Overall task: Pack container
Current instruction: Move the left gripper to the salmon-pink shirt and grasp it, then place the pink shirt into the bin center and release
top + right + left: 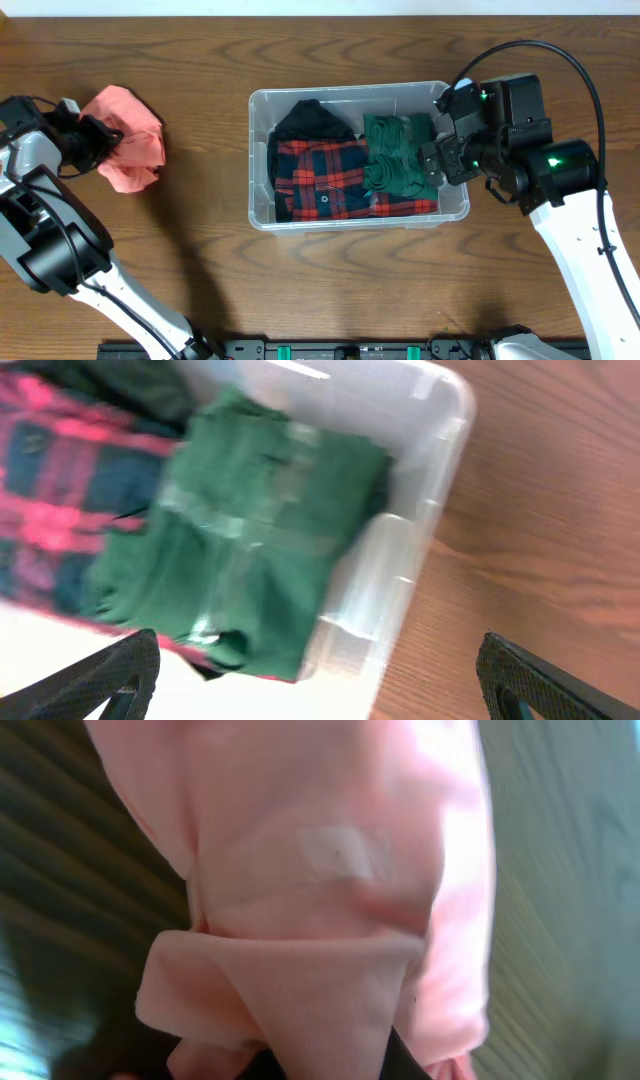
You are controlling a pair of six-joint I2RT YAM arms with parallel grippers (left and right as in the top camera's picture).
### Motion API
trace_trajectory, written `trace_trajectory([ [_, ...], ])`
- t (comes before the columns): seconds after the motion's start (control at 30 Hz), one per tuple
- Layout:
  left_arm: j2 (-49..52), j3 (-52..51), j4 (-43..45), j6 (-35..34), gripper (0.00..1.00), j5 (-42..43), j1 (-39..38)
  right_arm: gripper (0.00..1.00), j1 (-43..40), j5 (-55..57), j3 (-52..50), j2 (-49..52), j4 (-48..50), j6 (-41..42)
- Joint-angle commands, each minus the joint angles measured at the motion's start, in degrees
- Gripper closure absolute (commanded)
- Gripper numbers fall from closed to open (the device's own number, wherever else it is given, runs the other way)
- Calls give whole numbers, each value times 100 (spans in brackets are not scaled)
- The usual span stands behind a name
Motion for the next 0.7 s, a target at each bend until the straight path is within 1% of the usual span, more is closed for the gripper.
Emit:
trace_trajectory([
  [0.0,-876,68,-212,59,94,817,-94,1,-195,1001,4,-70,-4,719],
  [0.13,-1834,68,-568,81,94,1123,-365,1,-520,1113,4,-129,-81,1082],
  [0.27,-2839,68,-1054,181,94,1093,-1021,1,-723,1093,4,-144,-212,1119],
  [0.37,-3453,68,-1349,85,94,1091,-1790,1,-769,1093,4,-144,-295,1117],
  [0.47,-3812,63,-1473,-254,94,949,-2741,1,-769,1093,4,-144,-330,1115],
  [0.57,-3893,52,-1462,-763,94,505,-3716,1,-769,1093,4,-144,-332,1115],
  [0.67,-3823,-33,-1412,-1016,94,-109,-4623,1,-769,1093,4,-144,-341,1115],
])
